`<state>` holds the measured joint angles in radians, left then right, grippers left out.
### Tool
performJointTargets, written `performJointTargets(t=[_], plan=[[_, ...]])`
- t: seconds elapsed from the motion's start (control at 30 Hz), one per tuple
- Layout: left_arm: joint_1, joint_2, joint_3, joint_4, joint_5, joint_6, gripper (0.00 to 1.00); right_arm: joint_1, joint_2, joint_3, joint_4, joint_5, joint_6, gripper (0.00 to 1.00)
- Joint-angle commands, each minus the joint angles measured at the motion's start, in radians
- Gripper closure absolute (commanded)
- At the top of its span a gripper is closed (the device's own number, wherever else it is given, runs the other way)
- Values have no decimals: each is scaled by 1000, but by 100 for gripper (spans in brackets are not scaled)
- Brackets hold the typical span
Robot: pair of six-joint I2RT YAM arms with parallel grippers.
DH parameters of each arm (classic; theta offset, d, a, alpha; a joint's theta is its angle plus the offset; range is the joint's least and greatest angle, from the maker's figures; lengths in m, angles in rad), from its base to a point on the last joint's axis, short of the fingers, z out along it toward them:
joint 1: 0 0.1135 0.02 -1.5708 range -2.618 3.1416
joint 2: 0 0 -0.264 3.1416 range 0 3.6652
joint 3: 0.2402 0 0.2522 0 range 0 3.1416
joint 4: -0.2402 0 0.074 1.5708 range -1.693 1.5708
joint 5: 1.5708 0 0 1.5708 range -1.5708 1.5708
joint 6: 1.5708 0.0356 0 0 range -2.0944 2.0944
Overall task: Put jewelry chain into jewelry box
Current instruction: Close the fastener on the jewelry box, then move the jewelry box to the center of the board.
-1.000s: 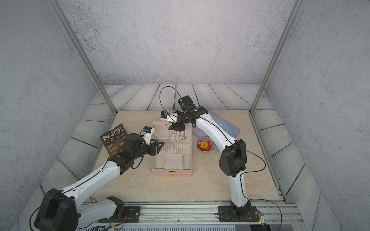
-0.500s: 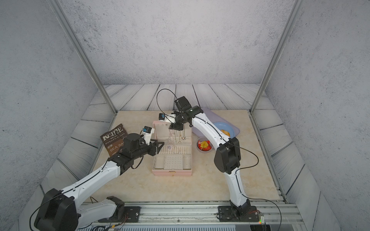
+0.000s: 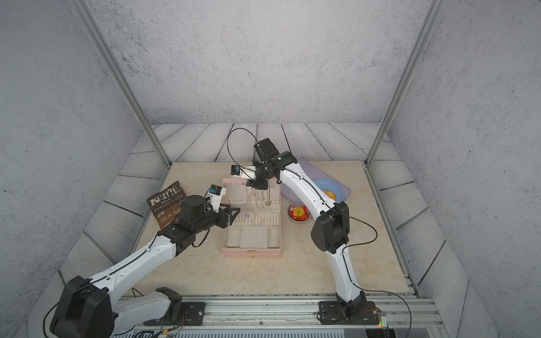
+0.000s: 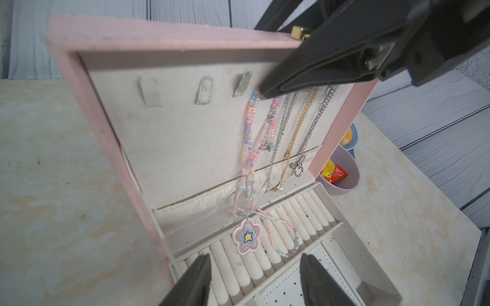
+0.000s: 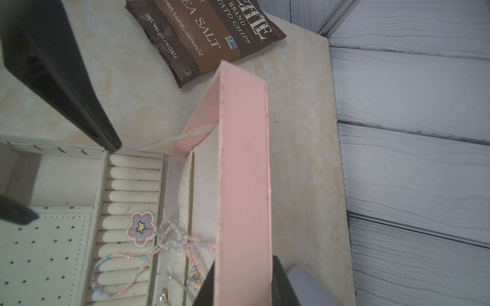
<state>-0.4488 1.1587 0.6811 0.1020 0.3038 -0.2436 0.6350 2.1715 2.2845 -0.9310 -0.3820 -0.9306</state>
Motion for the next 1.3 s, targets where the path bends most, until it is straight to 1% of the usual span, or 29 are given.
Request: performJointTargets(t=[0.0,0.13,0.23,0.37,0.47,0.63,0.77,0.8,0.87,0.93,1.03,1.07,1.1,1.17,1.27], plan=[[5,-16,2,1,31,38,41,5,22,13,-125,5,-23,100],[4,-20,4,0,87,119,41,5,4,35,-232,7,-54,100],[3,-34,-3,19,142,153,41,5,-22,40,-302,14,-68,100],[-5,-62,-34,90,207,163,41,3,-71,11,-365,15,-80,100],[-17,-65,-34,86,201,189,41,0,-97,-6,-386,1,-90,100],[-36,-54,-7,39,168,255,41,-3,-116,11,-418,-14,-101,100],[-71,-33,6,4,121,324,41,-3,-138,-21,-381,-15,-63,99],[-88,-28,12,-14,91,348,41,-3,-148,-42,-351,-6,-41,86],[-120,-22,20,-45,25,392,40,-5,-176,-84,-286,16,9,64],[-144,-22,24,-59,-27,436,38,-4,-220,-126,-217,30,53,47],[-157,-23,30,-55,-48,504,34,-5,-299,-194,-118,34,113,35],[-162,-24,32,-50,-55,532,33,-6,-333,-226,-66,38,136,28],[-171,-21,32,-44,-63,566,33,-6,-365,-258,-20,43,159,24],[-187,-12,33,-27,-91,647,33,-6,-440,-336,74,58,216,22],[-205,28,61,-41,-155,741,34,-7,-570,-506,260,107,334,21]])
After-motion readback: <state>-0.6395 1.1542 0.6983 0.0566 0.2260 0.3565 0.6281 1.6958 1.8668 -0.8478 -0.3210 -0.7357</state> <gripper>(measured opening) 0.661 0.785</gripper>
